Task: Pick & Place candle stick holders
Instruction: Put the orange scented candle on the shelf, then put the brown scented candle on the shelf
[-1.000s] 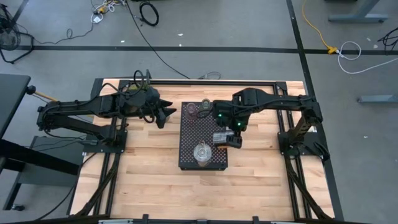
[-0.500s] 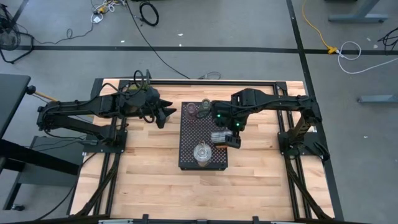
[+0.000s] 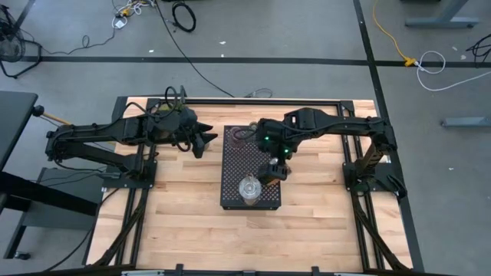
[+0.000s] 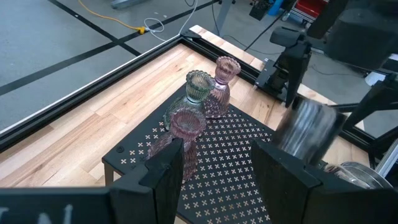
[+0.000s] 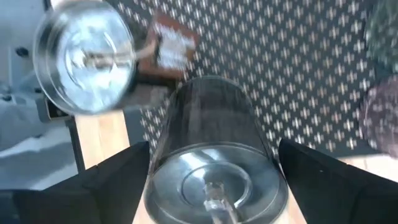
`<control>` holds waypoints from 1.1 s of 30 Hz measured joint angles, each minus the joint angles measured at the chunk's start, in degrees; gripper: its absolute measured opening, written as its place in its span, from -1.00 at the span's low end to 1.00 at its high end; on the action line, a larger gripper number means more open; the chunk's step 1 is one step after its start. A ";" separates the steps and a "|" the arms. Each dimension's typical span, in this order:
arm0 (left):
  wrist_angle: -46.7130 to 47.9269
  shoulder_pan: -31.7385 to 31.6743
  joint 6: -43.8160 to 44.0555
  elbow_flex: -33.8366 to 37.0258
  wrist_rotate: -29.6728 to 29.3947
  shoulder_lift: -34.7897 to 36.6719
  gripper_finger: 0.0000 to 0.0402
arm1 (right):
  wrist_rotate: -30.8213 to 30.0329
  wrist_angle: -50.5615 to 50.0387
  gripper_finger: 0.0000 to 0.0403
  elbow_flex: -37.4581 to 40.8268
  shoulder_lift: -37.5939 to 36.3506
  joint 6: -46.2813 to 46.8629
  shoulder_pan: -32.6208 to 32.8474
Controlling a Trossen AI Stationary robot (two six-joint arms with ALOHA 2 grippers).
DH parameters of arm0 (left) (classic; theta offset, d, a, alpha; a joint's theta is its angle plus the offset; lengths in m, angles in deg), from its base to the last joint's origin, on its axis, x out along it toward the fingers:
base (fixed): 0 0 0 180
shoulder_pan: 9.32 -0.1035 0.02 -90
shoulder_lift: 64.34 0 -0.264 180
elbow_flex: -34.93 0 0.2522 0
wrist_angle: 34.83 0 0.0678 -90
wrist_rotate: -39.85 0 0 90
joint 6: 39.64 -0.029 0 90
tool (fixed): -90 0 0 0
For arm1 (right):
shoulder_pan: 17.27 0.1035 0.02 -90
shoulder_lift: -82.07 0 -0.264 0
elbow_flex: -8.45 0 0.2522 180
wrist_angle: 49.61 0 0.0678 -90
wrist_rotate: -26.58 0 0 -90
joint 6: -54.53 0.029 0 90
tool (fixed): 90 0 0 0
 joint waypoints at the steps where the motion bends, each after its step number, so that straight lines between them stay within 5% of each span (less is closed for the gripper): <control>1: -0.01 0.00 0.02 -0.02 -0.02 -0.01 -0.05 | 0.01 0.93 0.72 0.00 0.00 0.28 0.00; 20: 0.00 0.01 0.00 -0.01 0.00 0.00 -0.05 | -1.76 7.18 0.58 -0.01 -0.28 -1.10 -0.96; 33: 0.00 0.01 0.02 0.00 0.00 -0.01 -0.05 | 4.17 6.83 0.58 -3.41 -0.37 -1.95 -0.15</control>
